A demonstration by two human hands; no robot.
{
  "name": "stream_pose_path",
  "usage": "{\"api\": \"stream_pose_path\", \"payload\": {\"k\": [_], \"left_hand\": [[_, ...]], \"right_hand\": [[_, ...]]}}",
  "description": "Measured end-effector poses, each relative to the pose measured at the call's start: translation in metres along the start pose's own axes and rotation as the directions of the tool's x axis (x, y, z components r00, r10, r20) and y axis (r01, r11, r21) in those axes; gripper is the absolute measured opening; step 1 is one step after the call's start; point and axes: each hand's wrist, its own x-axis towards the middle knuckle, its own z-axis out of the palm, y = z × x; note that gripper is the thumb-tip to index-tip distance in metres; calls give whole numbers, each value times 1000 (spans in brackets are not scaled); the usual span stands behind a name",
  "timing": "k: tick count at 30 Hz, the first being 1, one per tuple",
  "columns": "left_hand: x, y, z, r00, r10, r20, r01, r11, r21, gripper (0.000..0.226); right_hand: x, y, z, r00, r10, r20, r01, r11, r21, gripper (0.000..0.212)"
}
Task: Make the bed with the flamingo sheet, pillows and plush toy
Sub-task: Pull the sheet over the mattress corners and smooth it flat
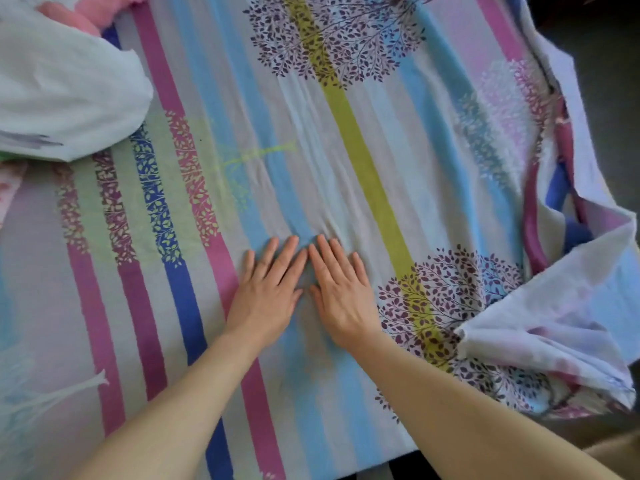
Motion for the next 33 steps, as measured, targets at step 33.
{"api": "stream_pose_path", "payload": {"k": [33], "left_hand": [[148, 277, -51, 991, 118, 64, -107, 982, -153, 61]], "right_hand": [[-140, 310, -123, 965, 256, -53, -260, 923, -285, 62]]}}
